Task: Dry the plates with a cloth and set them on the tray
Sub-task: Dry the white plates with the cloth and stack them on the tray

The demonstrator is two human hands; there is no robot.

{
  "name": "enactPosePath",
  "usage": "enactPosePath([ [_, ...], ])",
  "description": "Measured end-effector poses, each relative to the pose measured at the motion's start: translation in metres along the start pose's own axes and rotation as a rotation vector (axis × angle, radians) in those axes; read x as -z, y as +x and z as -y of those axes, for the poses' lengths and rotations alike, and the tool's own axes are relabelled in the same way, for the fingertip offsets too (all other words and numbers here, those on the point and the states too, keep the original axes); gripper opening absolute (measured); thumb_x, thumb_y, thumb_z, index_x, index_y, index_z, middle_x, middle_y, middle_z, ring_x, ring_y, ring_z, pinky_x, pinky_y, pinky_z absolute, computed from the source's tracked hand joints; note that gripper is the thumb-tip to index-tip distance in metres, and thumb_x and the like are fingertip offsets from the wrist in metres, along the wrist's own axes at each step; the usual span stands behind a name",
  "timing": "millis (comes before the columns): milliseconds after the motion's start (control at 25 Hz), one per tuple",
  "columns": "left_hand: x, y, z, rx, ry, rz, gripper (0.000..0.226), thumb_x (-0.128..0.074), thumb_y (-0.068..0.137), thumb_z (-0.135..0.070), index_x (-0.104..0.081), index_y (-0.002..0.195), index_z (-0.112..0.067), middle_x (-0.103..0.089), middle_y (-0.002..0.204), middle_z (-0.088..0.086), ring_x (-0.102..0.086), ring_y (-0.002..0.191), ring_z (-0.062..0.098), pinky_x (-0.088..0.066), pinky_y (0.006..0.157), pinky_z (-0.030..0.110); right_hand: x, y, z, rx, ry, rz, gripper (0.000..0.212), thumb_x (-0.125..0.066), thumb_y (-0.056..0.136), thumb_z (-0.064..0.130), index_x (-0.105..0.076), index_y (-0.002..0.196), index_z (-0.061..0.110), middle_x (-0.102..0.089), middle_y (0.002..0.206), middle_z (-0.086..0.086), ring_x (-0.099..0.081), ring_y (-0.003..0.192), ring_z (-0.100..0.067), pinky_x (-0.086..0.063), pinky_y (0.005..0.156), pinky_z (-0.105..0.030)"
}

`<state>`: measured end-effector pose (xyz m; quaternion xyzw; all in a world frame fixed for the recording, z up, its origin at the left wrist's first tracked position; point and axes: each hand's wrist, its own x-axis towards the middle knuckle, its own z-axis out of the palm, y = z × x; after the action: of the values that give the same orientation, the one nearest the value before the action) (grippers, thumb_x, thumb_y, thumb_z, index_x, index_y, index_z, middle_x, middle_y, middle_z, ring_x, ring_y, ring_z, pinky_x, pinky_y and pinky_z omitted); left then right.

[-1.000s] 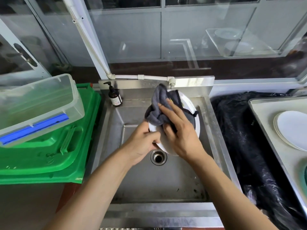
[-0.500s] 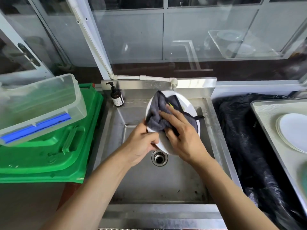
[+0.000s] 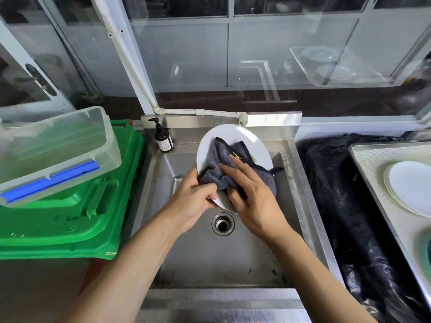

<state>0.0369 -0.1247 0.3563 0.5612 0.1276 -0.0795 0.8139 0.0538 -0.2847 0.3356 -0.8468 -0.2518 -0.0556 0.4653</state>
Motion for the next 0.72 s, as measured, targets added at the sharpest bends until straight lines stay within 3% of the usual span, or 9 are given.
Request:
enactPosePath([
  [120,0.002,-0.005,0.004,0.005,0.028,-0.012,0.053,-0.044,0.066,0.015,-0.062,0.108,-0.012,-0.054,0.092,0.014,-0.051,0.087,0.026,-0.05,0.078,0.051,-0.008,-0.017,0.002,-0.018,0.024,0.002,0.045,-0.055,0.1,0.014,-0.056,0.145,0.02,-0.04,0.16,0.005,-0.027,0.151,-0.001,-0.026,0.124,-0.032],
  [200,-0.002,-0.011,0.007,0.003,0.096,-0.007,0.042,-0.047,0.062,0.008,-0.059,0.099,-0.006,-0.05,0.085,0.011,-0.047,0.084,0.024,-0.048,0.073,0.046,-0.008,0.002,0.008,-0.026,0.031,-0.043,0.047,-0.055,0.099,0.016,-0.055,0.146,0.019,-0.041,0.16,0.0,-0.028,0.151,-0.004,-0.025,0.124,-0.031],
  [280,-0.004,-0.014,0.007,0.008,0.103,0.011,0.046,-0.048,0.06,0.006,-0.064,0.1,-0.011,-0.05,0.085,0.009,-0.045,0.084,0.023,-0.045,0.074,0.046,0.001,0.025,0.007,-0.004,-0.008,-0.063,0.047,-0.055,0.099,0.014,-0.055,0.146,0.017,-0.041,0.16,-0.005,-0.031,0.15,-0.007,-0.024,0.124,-0.03],
  [360,-0.005,-0.013,0.001,-0.003,0.064,0.01,0.05,-0.048,0.059,0.006,-0.068,0.096,-0.02,-0.053,0.079,0.007,-0.048,0.079,0.021,-0.052,0.07,0.044,0.015,0.036,-0.004,-0.055,-0.092,-0.107,0.046,-0.057,0.1,0.012,-0.056,0.146,0.016,-0.04,0.16,-0.007,-0.036,0.148,-0.016,-0.024,0.122,-0.025],
  [440,-0.002,-0.011,-0.006,-0.014,0.01,-0.035,0.049,-0.051,0.059,0.007,-0.066,0.1,-0.016,-0.055,0.08,0.006,-0.05,0.079,0.021,-0.057,0.07,0.046,0.028,0.032,-0.021,-0.167,-0.164,-0.158,0.044,-0.057,0.1,0.013,-0.057,0.144,0.016,-0.04,0.16,-0.008,-0.039,0.147,-0.023,-0.028,0.119,-0.026],
  [560,0.002,-0.003,-0.013,-0.034,0.009,-0.076,0.044,-0.052,0.066,0.013,-0.065,0.101,-0.011,-0.058,0.085,0.008,-0.054,0.083,0.022,-0.06,0.072,0.048,0.031,0.005,-0.037,-0.246,-0.142,-0.18,0.041,-0.057,0.099,0.011,-0.061,0.14,0.019,-0.043,0.159,-0.004,-0.039,0.146,-0.016,-0.031,0.117,-0.023],
  [720,-0.005,0.005,-0.009,-0.034,0.012,-0.154,0.048,-0.038,0.077,0.025,-0.064,0.095,-0.012,-0.061,0.075,0.005,-0.057,0.08,0.023,-0.061,0.072,0.052,0.004,-0.029,-0.018,-0.131,-0.105,-0.092,0.042,-0.054,0.096,0.019,-0.062,0.137,0.023,-0.051,0.152,0.0,-0.041,0.144,-0.009,-0.035,0.118,-0.03],
])
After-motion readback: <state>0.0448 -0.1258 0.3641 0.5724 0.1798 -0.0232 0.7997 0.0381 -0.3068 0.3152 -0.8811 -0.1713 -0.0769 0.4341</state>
